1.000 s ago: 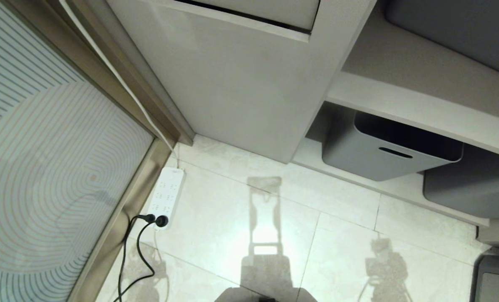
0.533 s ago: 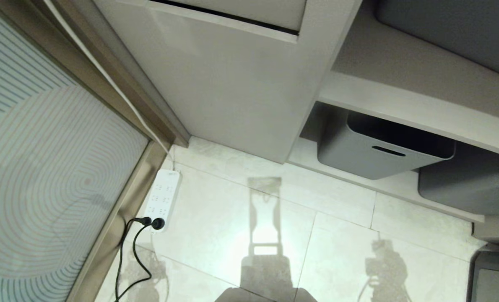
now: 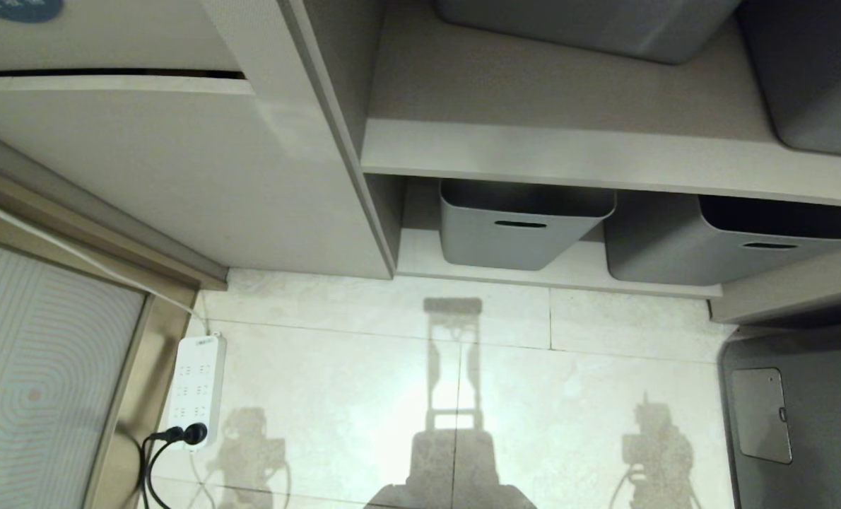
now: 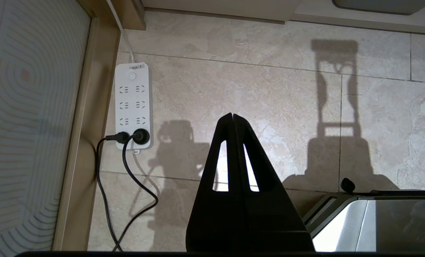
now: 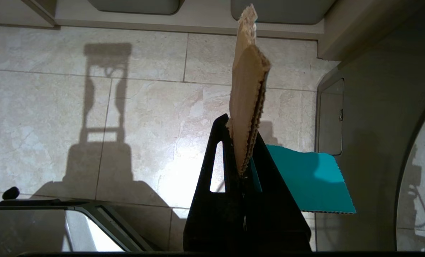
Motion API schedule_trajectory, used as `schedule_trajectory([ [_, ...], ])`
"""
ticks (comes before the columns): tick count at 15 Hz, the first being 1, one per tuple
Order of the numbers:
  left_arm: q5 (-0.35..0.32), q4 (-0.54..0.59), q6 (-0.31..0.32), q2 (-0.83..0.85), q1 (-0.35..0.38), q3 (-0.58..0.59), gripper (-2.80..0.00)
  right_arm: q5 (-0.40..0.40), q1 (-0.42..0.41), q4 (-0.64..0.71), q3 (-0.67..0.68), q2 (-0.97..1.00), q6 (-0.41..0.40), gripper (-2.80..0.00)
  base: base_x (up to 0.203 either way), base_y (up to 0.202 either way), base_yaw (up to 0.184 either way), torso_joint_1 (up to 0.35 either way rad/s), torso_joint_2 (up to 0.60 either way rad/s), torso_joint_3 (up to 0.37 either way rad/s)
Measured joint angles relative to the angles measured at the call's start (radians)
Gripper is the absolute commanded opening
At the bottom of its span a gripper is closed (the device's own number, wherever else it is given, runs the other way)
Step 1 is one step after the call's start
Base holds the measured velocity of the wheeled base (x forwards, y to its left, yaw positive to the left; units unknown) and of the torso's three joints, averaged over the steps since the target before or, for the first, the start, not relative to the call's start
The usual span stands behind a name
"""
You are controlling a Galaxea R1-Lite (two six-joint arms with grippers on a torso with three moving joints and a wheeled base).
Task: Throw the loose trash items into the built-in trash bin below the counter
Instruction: Hand it to the other hand
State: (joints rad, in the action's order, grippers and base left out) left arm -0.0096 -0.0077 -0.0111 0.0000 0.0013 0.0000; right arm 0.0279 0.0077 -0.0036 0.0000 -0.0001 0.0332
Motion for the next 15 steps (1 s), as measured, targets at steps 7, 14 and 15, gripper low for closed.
schedule_trajectory([
  [7, 0.001, 0.001, 0.0, 0.0, 0.0, 0.0, -2.8, 0.001, 0.0, 0.0, 0.0, 0.0, 0.001, -2.8, 0.0, 0.0, 0.0, 0.0, 0.0, 0.0],
  [14, -0.001, 0.0, 0.0, 0.0, 0.0, 0.0, -2.8, 0.004, 0.0, 0.0, 0.0, 0.0, 0.007, -2.8, 0.0, 0.0, 0.0, 0.001, 0.0, 0.118],
  [15, -0.001, 0.0, -0.001, 0.0, 0.0, 0.0, -2.8, 0.005, 0.0, 0.0, 0.0, 0.0, 0.008, -2.8, 0.0, 0.0, 0.0, 0.004, 0.01, 0.201],
])
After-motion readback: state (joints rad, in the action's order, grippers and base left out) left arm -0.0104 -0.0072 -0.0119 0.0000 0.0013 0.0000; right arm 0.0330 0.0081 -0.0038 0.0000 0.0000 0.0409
